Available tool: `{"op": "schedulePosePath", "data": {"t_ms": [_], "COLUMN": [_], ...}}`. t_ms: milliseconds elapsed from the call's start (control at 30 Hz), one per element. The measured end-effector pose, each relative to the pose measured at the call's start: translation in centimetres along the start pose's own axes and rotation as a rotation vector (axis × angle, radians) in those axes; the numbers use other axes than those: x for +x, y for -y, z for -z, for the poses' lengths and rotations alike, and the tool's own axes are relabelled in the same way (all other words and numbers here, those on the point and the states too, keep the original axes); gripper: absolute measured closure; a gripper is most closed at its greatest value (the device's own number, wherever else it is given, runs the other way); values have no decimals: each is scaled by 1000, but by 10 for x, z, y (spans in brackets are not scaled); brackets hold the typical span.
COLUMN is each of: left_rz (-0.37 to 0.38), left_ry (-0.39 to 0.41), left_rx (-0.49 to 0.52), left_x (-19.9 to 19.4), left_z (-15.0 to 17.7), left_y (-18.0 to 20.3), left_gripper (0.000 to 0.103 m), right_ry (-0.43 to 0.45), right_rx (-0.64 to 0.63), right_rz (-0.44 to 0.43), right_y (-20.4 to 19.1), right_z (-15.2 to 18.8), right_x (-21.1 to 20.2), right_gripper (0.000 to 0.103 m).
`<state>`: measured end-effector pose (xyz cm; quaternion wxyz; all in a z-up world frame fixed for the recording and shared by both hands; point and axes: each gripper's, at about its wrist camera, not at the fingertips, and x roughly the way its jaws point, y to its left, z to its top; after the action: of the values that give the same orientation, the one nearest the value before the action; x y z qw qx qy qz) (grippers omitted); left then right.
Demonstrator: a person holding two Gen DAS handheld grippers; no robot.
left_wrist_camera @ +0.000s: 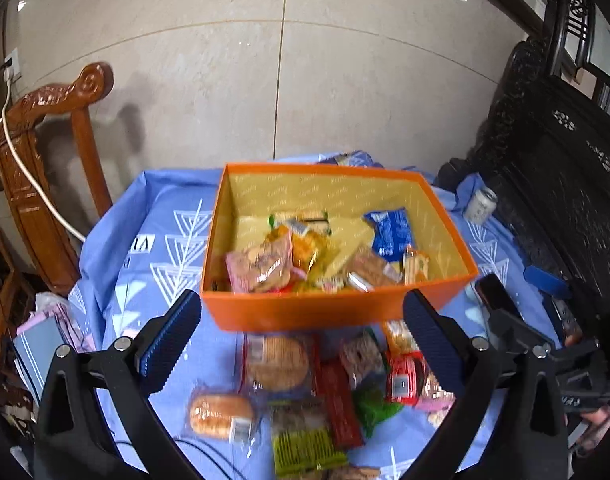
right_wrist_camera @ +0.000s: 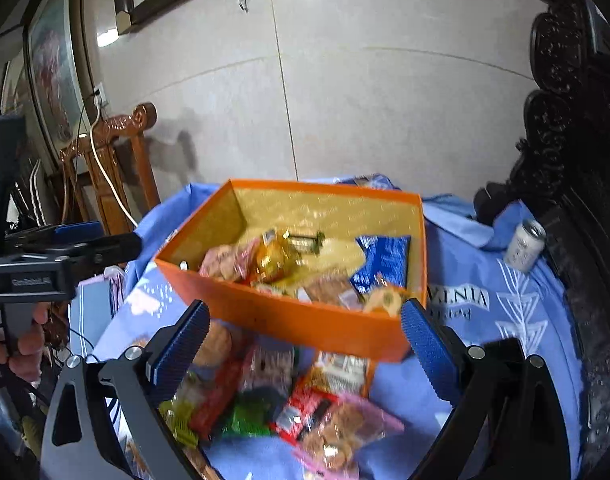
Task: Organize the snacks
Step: 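Move both grippers back from the box to the snack pile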
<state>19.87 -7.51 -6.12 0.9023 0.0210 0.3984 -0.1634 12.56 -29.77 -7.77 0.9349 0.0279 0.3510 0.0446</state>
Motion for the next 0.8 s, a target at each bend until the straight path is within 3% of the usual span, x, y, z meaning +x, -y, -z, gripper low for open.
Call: {"op": "schedulePosePath", "data": {"t_ms": [300,567,800], "left_rz": [-10,-17,-72], "left_ry": [-32,-86,-148], "left_rx": [-31,-25,-80], "left_x": [-18,-29,-32], "left_z": [43,89,120], "left_y": [-17,-35,-64], "left_gripper": [4,4,4], "right_ry": [-66,-263,-346], "right_rx": [-35,23,42], "right_rz": [49,89,102], "right_y": [0,14,15], "right_z": [46,122,157], "right_x": [-11,8,27], "right_gripper": [6,5,5]}}
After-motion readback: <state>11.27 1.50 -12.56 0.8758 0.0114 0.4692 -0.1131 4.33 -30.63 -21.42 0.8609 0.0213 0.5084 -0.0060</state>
